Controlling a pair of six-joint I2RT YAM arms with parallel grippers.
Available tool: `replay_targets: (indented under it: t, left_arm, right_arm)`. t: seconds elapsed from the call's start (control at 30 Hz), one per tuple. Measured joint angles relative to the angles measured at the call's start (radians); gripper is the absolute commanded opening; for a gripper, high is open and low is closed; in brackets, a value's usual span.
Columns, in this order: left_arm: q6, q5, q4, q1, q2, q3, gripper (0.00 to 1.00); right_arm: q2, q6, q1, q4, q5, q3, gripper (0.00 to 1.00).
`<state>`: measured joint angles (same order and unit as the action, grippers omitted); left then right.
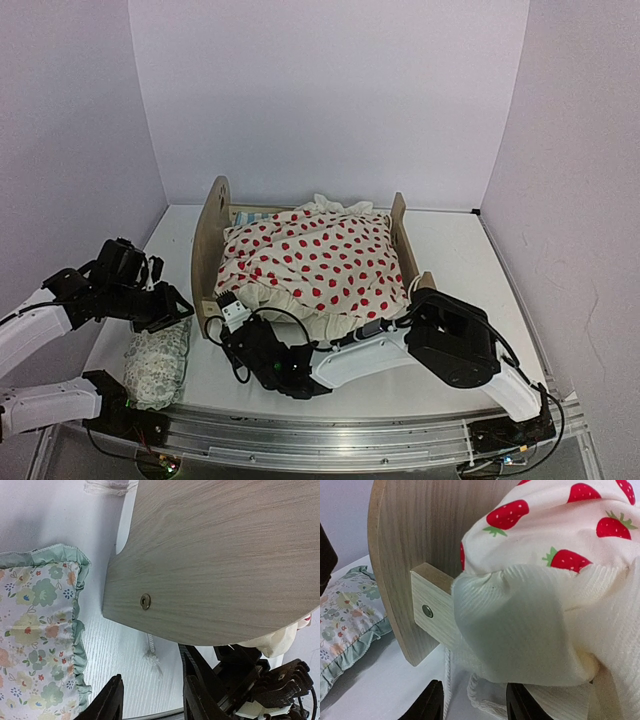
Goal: Set up the pet bed
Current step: Cross the left ropes of the mattress closest to the robot.
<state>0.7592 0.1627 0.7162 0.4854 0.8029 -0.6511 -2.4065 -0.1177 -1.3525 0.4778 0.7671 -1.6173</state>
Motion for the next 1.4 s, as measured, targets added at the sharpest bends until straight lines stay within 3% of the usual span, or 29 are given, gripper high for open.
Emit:
replay_targets:
  t: [0.13,0.57,0.9,1.2,1.4]
  left_arm:
    - [0.001,0.0,-0.001,0.0,0.0,0.0,0.43]
    - [0.003,0.003,-0.002,0.0,0.008,0.016,0.41]
    - [0.045,0.003,-0.028,0.0,0.011,0.056,0.41]
    - [0.091,0.0,-0.067,0.0,0.015,0.087,0.4]
    - [0.113,0.011,-0.104,0.0,0.023,0.123,0.4]
  right_arm:
    - [-0.013,-0.009,0.003,0.001,-0.001,-0.009,0.38]
    - [-0.092,-0.016,0.019,-0.014,-0.059,-0.101,0.01]
    - [-0.072,-0.032,0.022,-0.016,-0.102,-0.077,0.0]
    - [0.134,-0.12,0.022,-0.056,-0.2,0.108,0.0]
    - [0.195,-0.136,0.024,-0.07,-0.248,0.128,0.0]
